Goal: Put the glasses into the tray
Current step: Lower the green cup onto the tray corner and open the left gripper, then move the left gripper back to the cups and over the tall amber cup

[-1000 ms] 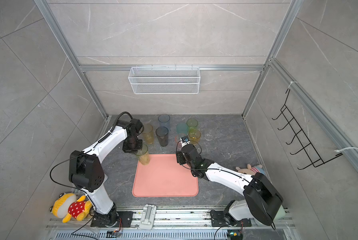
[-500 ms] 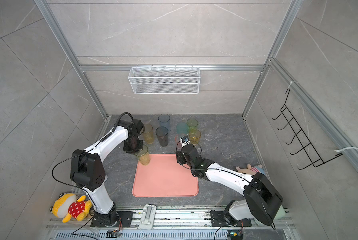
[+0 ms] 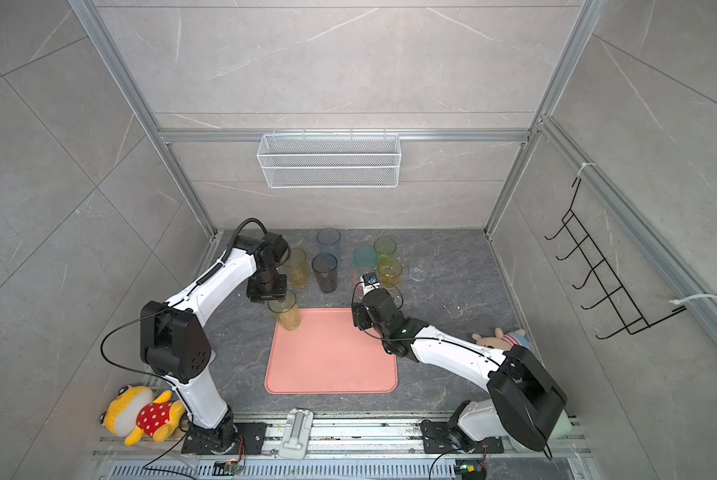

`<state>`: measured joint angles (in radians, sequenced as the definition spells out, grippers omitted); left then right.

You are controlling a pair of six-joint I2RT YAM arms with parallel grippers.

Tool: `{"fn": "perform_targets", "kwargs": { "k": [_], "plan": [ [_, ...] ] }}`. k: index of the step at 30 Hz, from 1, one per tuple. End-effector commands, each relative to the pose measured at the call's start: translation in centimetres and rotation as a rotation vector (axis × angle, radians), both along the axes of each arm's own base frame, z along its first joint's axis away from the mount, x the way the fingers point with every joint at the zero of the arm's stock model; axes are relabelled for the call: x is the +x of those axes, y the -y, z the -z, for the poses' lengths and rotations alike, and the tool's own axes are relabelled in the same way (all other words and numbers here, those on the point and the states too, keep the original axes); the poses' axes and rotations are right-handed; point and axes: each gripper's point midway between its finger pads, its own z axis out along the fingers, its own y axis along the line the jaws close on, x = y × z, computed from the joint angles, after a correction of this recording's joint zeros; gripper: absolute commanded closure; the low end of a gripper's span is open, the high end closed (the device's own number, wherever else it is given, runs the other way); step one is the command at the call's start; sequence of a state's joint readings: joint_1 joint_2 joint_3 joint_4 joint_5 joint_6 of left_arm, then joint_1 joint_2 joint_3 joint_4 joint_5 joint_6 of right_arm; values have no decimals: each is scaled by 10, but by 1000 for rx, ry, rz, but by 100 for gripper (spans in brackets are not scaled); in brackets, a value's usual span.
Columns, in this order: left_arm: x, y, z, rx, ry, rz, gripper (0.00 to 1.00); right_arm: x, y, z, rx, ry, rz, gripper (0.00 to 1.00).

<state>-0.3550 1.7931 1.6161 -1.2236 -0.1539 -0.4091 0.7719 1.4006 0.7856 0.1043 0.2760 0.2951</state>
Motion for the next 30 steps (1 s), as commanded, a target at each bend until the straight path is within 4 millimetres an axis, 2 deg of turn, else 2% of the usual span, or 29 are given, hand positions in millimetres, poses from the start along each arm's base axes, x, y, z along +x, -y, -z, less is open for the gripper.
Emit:
{"fn": "perform_targets", "kwargs": {
  "k": [1,5,11,19,25,30],
  "plan": [
    [-6,-5,-39,-5,74,1,42,1,-5,-13,27,30,-8,28],
    [-5,-6,-59,-16,128,11,33,-1,-6,-12,22,36,-23,28],
    [5,-10,-94,-4,231,13,25,-2,-4,-16,28,49,-19,28],
    [41,-3,-133,-29,397,10,20,-3,-3,-19,31,60,-18,28],
    [71,15,-137,-96,458,10,19,-2,0,-19,18,73,-7,28],
    [94,22,-125,-100,455,-3,19,-1,0,-18,13,74,-5,28]
  ]
}}
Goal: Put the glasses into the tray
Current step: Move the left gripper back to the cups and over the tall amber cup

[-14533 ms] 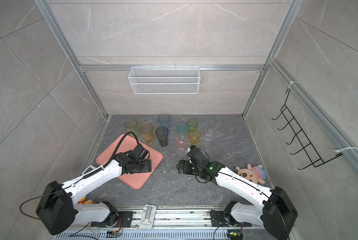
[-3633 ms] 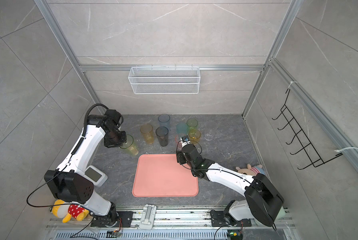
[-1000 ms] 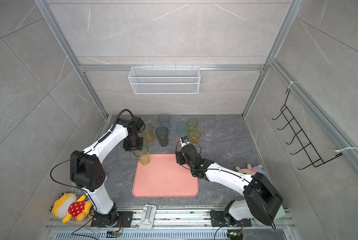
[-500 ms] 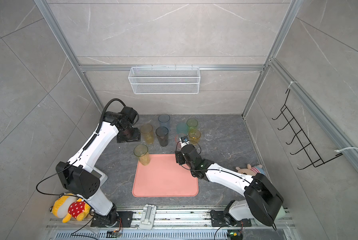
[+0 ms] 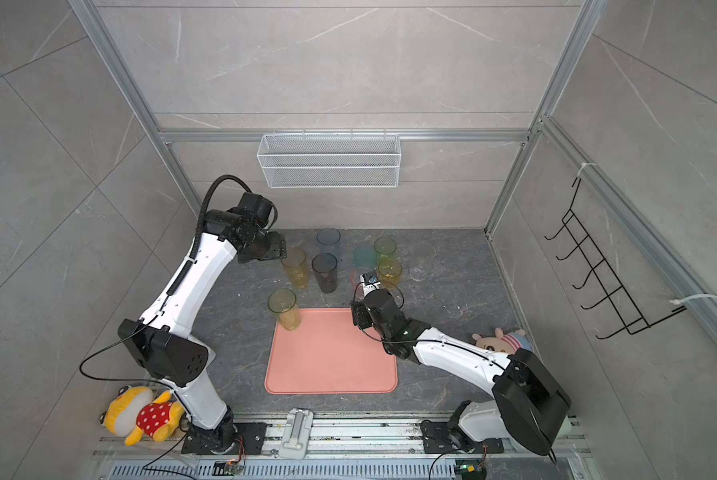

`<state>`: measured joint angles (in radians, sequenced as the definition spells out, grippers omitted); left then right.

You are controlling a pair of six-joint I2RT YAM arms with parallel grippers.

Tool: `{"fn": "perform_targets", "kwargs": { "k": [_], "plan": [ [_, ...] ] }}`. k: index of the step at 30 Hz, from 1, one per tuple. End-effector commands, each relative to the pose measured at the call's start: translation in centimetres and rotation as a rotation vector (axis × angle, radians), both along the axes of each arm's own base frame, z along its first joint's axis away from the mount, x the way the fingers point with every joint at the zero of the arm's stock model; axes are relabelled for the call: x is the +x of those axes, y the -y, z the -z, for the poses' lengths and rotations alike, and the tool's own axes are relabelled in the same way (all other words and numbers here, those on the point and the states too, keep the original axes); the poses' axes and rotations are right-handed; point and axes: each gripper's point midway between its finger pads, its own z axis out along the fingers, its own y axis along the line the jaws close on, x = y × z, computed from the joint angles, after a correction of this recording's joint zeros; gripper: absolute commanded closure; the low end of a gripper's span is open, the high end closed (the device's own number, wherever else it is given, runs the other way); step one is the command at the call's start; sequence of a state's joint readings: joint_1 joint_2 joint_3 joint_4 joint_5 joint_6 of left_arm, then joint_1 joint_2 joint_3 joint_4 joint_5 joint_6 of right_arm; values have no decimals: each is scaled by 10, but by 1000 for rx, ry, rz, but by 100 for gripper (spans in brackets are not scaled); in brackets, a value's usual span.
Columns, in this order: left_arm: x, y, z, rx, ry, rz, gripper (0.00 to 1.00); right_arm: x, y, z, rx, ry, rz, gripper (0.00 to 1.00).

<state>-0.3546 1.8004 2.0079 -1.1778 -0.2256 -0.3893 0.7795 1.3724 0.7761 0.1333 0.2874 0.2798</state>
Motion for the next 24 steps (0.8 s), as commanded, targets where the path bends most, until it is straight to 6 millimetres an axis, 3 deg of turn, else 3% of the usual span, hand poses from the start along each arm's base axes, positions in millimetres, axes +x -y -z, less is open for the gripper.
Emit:
{"fn": "perform_targets", "kwargs": {
  "k": [1,11,24],
  "plan": [
    [22,8,2,-23,26,1,19,-1,1,-5,-6,31,2,28],
    [55,16,36,-19,-25,-22,19,1,2,-4,-16,31,9,28],
    [63,-5,89,-88,-132,-106,22,3,-6,5,-35,3,-5,28]
  ]
}}
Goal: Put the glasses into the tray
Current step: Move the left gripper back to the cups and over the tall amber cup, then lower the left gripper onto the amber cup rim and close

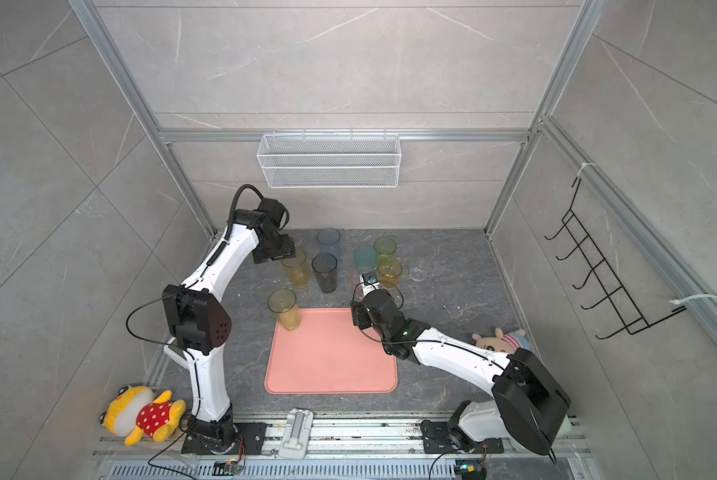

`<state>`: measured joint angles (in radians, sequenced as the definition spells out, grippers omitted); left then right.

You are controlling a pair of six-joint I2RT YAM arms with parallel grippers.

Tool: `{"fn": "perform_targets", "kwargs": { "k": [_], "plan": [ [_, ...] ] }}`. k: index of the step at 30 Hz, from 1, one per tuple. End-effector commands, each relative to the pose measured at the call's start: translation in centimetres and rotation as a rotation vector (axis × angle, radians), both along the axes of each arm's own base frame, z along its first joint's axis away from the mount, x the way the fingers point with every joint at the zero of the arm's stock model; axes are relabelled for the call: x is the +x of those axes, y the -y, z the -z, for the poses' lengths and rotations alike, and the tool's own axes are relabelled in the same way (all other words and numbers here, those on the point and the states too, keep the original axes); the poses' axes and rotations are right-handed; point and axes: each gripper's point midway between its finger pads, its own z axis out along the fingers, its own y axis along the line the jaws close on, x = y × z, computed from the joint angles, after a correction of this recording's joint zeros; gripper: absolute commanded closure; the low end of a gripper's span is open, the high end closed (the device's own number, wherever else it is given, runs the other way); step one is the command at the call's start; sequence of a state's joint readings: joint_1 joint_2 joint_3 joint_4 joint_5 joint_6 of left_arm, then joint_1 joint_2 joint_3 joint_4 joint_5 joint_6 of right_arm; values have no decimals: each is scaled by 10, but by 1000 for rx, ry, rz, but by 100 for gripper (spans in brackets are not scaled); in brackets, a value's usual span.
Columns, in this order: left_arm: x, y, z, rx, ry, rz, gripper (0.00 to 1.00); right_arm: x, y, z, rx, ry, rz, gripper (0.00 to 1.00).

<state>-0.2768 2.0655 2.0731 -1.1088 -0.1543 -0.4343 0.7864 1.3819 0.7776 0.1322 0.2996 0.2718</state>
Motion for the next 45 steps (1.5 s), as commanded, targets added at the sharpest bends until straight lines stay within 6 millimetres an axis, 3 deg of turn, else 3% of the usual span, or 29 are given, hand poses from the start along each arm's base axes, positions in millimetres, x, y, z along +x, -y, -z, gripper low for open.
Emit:
{"fn": "perform_targets", "kwargs": {
  "k": [1,13,20,45],
  "plan": [
    [6,-1,3,-47,9,-30,24,3,-6,3,-21,2,-5,28],
    [14,6,24,-113,-47,-17,37,2,-13,5,-46,10,-15,28],
    [15,6,37,-99,-89,-27,53,2,-14,5,-49,11,-19,28],
    [15,1,37,-64,-101,-15,80,-1,-19,4,-66,15,-29,28]
  ]
}}
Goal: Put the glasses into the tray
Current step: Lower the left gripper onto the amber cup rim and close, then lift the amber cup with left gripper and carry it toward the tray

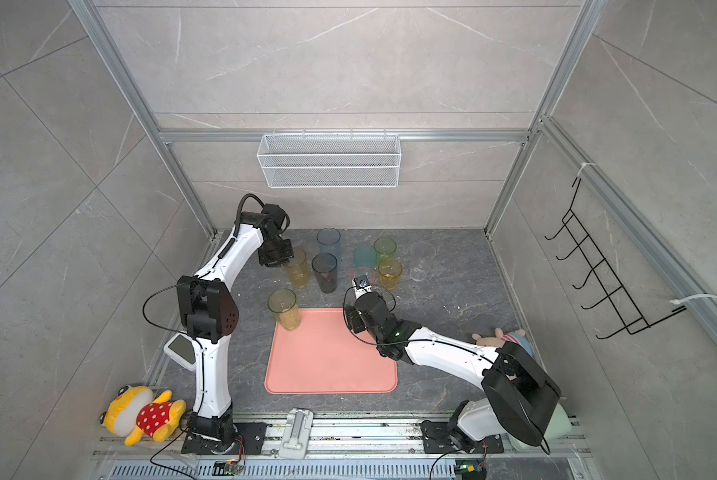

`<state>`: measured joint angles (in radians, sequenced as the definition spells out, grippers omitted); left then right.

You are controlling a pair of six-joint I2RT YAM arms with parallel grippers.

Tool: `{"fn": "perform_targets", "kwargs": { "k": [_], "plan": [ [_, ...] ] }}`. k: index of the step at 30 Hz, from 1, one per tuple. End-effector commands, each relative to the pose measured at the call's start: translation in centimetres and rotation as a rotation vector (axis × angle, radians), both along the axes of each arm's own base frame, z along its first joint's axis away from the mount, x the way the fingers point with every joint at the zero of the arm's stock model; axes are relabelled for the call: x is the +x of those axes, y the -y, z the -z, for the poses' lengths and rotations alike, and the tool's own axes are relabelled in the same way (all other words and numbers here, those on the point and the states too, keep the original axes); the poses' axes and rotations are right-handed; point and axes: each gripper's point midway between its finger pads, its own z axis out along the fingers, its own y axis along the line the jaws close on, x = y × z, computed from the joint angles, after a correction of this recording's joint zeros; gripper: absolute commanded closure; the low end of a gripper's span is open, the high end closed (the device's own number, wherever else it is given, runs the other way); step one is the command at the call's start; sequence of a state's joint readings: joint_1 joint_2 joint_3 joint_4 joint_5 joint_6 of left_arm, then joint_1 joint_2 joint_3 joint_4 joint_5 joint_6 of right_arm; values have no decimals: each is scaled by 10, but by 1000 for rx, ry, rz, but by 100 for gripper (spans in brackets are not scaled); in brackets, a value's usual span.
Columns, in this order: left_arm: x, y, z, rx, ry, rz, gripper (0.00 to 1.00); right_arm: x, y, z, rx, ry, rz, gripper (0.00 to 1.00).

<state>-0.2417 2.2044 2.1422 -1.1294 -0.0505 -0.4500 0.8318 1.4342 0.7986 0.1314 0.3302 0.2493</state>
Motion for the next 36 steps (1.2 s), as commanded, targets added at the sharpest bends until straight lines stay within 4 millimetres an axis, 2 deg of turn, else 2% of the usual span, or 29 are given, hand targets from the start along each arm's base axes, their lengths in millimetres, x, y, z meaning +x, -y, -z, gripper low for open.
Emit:
{"fn": "perform_targets", "kwargs": {
  "k": [1,7,14,21,36],
  "plan": [
    [2,-4,-9,15,12,0,81,3,-4,-7,-13,18,1,28],
    [2,-5,-12,26,19,4,88,3,-5,-6,-17,18,0,28],
    [-1,-8,-24,37,40,4,94,0,-7,-9,-20,24,-9,28],
    [-10,-12,-48,44,74,15,100,-1,-11,-9,-24,27,-15,28],
    [-50,-25,-102,55,136,34,100,-3,-13,-10,-38,43,-18,29]
  ]
}}
